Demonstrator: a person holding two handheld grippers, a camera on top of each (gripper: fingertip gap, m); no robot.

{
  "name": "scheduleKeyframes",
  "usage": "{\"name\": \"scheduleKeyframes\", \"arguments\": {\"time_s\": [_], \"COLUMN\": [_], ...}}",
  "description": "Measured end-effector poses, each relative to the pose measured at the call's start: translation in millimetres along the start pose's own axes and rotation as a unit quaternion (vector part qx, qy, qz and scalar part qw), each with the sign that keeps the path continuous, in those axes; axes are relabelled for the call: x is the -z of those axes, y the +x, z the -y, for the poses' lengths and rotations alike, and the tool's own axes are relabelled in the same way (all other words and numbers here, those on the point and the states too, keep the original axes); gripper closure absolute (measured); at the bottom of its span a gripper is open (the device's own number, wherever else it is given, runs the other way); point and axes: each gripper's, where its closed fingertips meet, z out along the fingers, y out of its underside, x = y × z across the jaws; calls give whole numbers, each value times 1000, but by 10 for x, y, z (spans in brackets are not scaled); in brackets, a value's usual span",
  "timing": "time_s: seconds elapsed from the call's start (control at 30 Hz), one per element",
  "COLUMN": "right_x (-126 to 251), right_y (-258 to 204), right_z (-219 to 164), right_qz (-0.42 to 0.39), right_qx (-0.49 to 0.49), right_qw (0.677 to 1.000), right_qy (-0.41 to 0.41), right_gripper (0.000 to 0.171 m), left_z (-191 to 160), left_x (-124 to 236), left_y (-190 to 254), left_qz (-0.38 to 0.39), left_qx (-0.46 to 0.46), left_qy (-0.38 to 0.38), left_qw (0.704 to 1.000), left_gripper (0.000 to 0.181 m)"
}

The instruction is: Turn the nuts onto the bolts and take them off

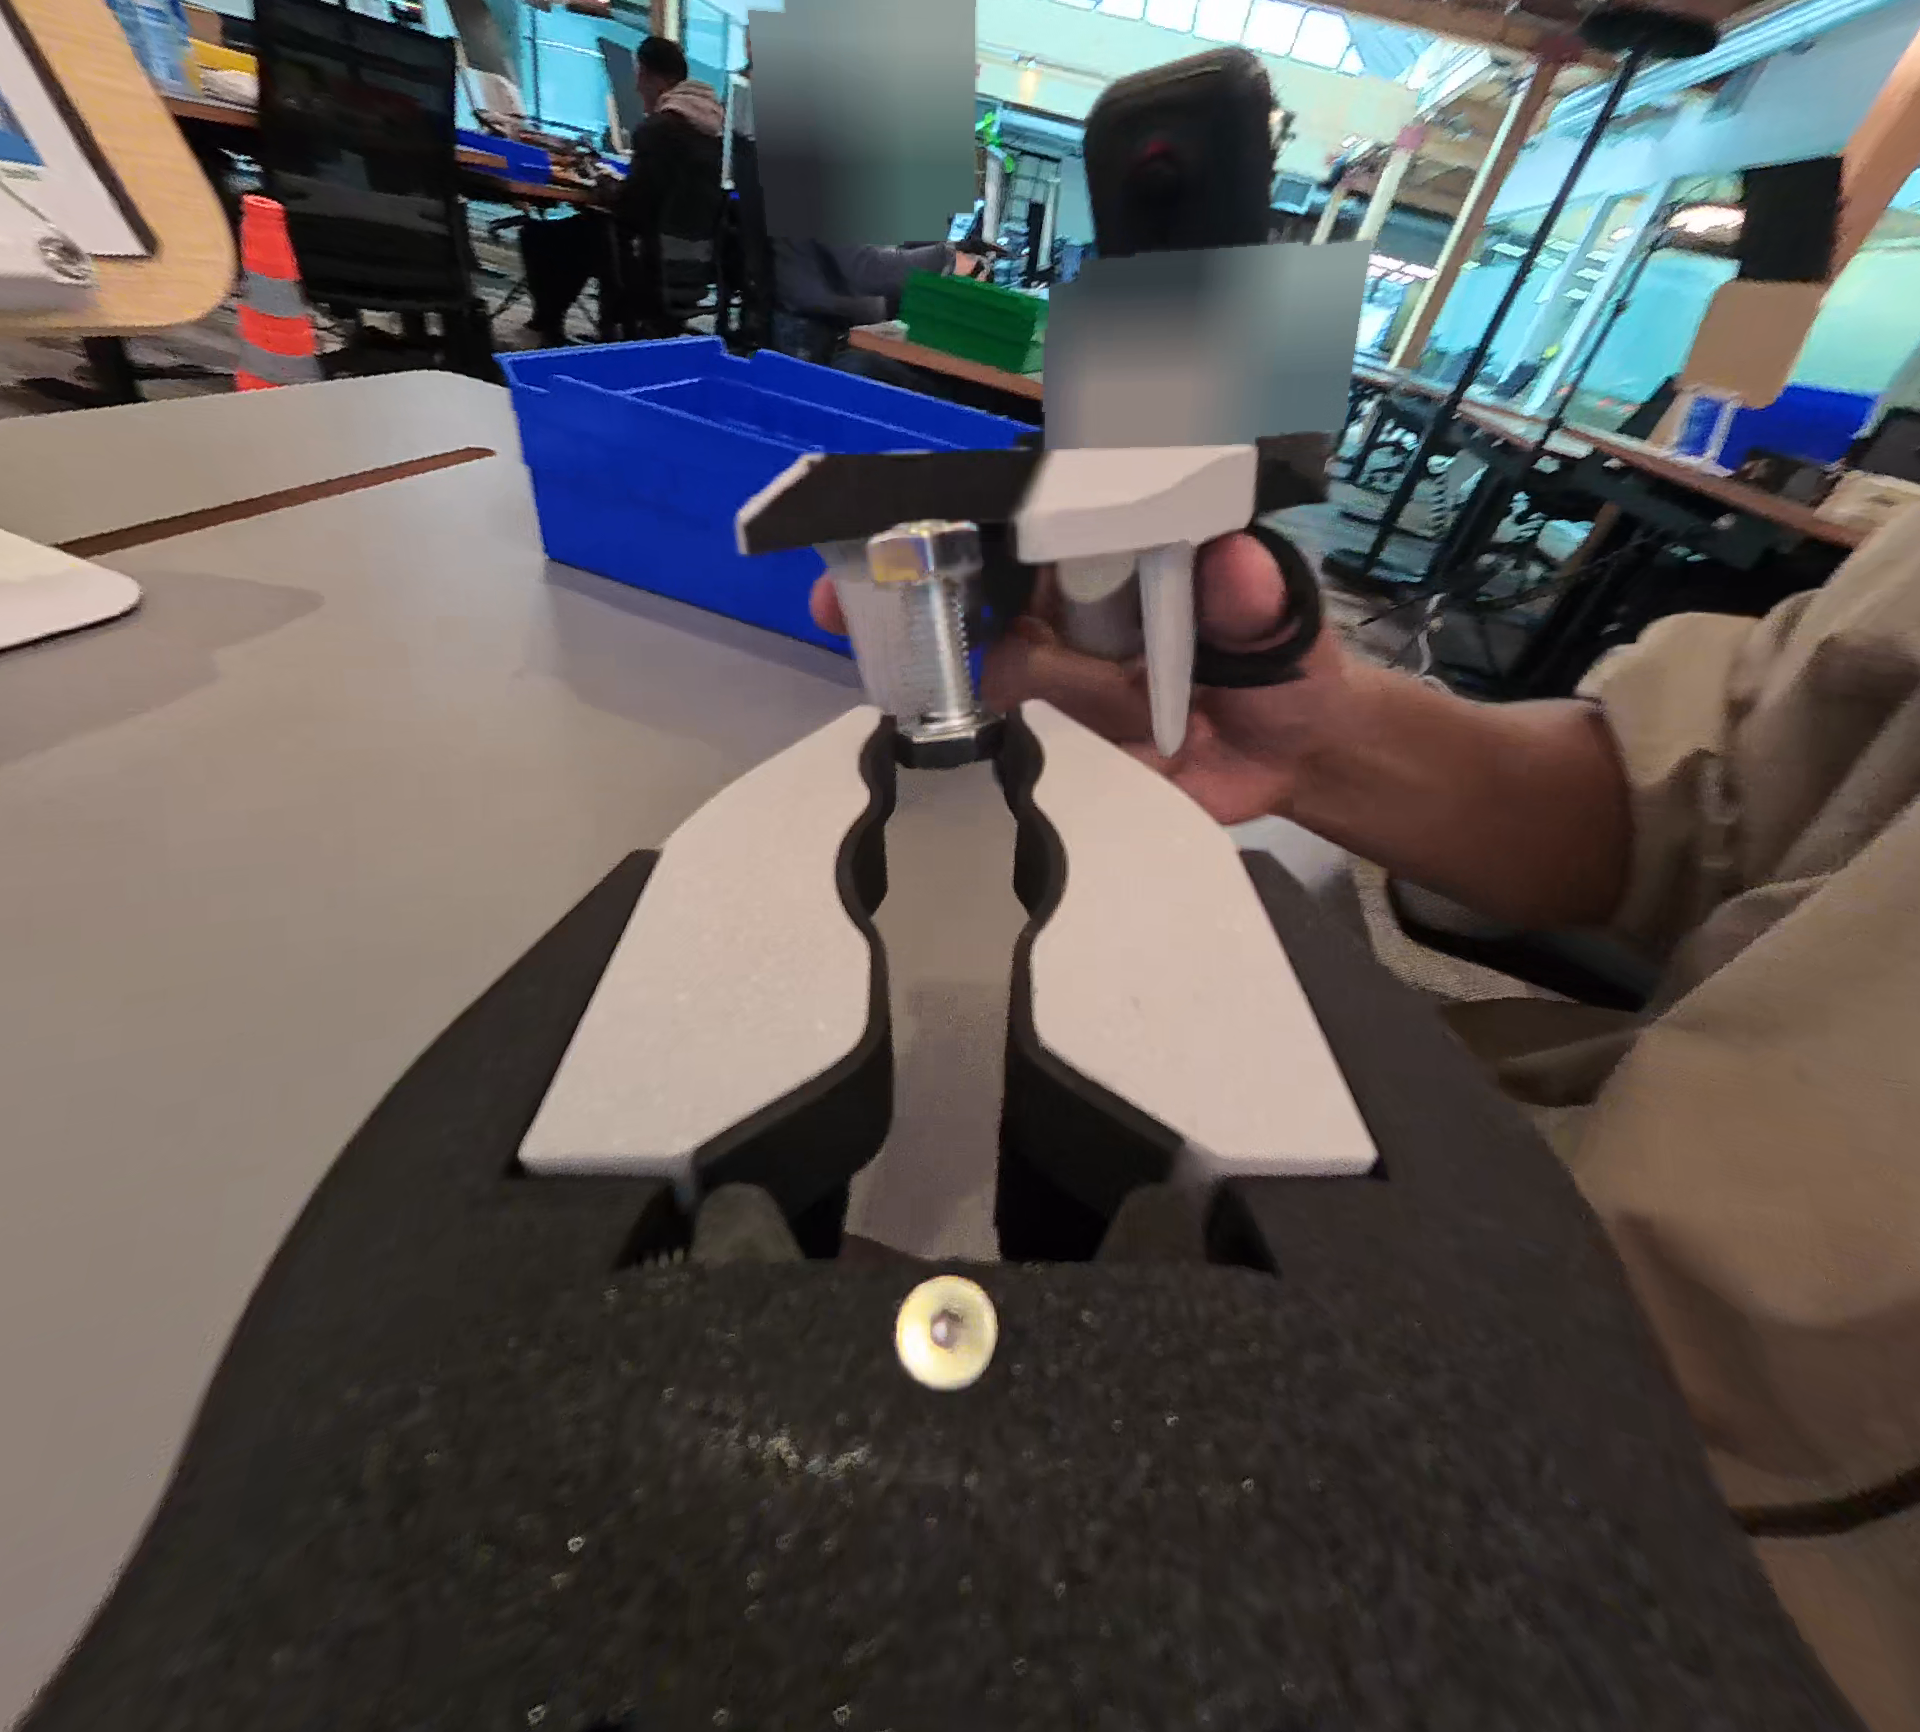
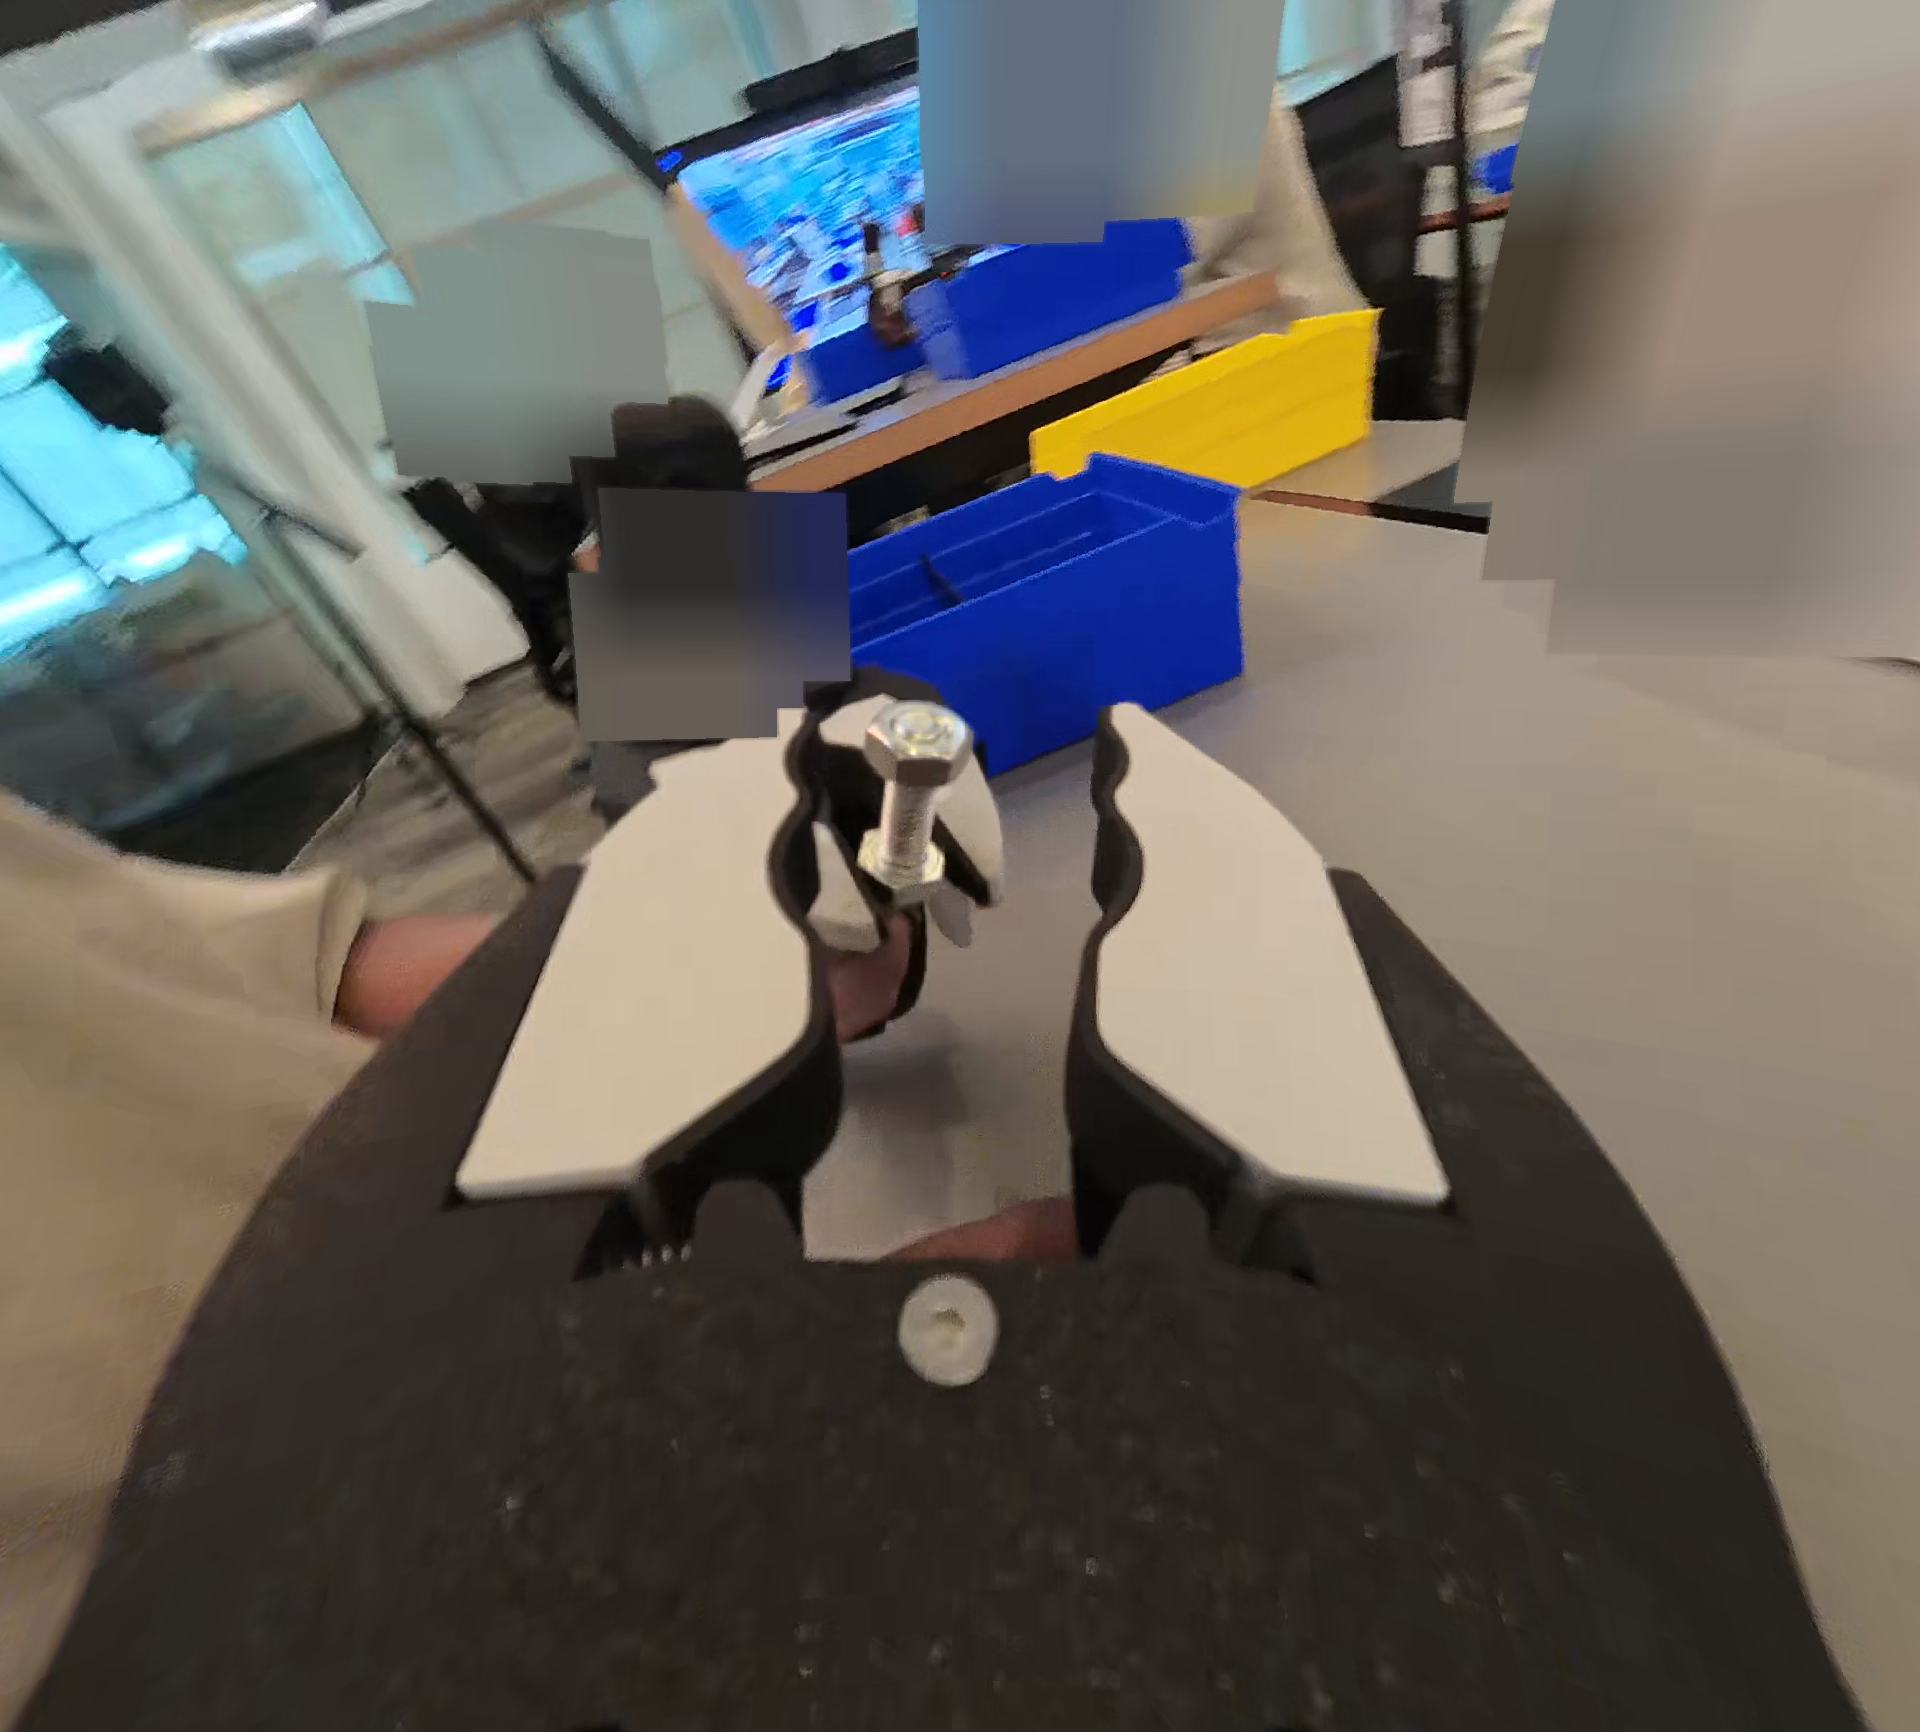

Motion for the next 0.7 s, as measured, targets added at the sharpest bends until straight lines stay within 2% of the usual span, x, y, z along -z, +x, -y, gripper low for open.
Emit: {"name": "scheduleKeyframes", "arguments": {"time_s": [0.1,0.17,0.3,0.37,0.5,0.6,0.7], "right_x": [43,66,60,30,-27,-78,-71], "right_y": [-114,-233,-356,-292,-134,32,156], "right_z": [-77,-127,-106,-126,-139,-177,-222], "right_qz": [103,174,243,222,137,24,-93], "right_qx": [33,22,-12,-7,-5,-28,-70], "right_qw": [993,983,969,974,990,999,993], "right_qy": [-39,-58,-45,-45,-29,-17,7], "right_gripper": [114,117,134,152,152,152,152], "left_z": [38,40,-6,-27,-53,-110,-169], "left_x": [10,10,-19,-30,-41,-39,-44], "left_y": [90,131,194,203,44,-123,-213], "left_qz": [-41,-58,-77,-74,-11,62,107], "left_qx": [24,35,38,30,-4,-53,-91], "left_qy": [12,14,-1,-6,-15,-38,-60], "left_qw": [999,998,996,997,1000,996,988], "left_gripper": [162,162,162,162,162,162,162]}}
